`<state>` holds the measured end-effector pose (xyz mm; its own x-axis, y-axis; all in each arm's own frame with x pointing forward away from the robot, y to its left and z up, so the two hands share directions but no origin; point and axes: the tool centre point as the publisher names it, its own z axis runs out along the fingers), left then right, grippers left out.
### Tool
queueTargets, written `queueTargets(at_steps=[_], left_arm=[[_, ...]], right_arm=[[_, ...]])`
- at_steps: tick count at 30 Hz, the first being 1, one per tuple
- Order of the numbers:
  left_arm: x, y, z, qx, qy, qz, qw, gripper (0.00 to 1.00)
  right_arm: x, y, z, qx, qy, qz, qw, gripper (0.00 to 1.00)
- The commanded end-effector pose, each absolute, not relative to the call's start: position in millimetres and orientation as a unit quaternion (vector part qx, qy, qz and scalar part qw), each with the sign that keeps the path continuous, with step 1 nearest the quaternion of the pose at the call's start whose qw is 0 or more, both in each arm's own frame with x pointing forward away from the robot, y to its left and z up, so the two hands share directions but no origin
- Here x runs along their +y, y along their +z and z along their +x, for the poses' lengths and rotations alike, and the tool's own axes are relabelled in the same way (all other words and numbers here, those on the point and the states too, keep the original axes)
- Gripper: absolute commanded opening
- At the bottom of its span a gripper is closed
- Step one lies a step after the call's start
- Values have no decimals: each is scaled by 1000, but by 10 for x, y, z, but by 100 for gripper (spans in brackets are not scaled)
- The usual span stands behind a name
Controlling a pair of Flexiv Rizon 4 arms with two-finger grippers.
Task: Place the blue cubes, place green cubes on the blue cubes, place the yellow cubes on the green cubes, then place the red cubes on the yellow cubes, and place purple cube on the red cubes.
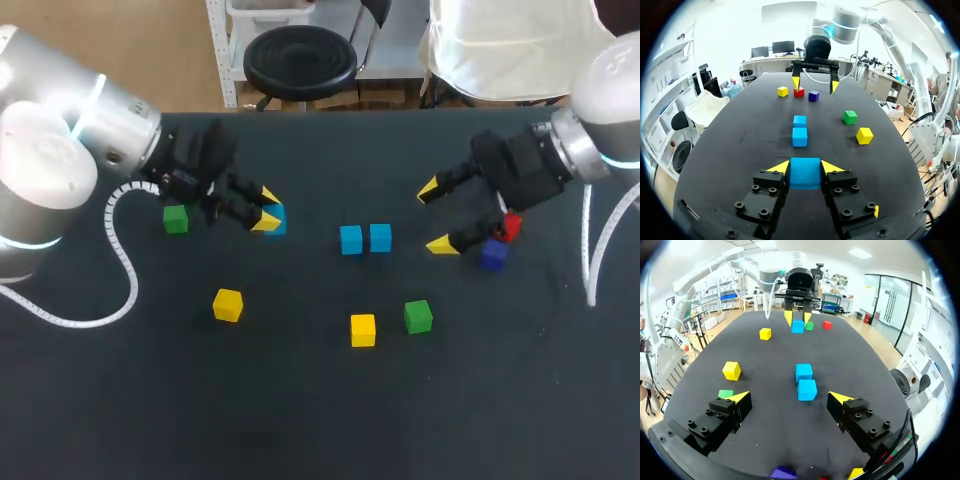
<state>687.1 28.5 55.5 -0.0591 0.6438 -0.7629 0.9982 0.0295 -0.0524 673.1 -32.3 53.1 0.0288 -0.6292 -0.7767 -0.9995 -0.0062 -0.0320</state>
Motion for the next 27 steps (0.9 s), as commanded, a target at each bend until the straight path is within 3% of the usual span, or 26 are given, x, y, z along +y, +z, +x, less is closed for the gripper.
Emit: queueTargets(at_steps=[1, 27], left_arm=[[302, 556, 6866, 660, -311, 622, 285, 0], [249, 553, 6775, 669, -293, 628, 269, 0]], right_arm=[[-335, 596, 6788, 633, 294, -648, 304, 100], [-340, 578, 6798, 640, 293, -644, 301, 100]])
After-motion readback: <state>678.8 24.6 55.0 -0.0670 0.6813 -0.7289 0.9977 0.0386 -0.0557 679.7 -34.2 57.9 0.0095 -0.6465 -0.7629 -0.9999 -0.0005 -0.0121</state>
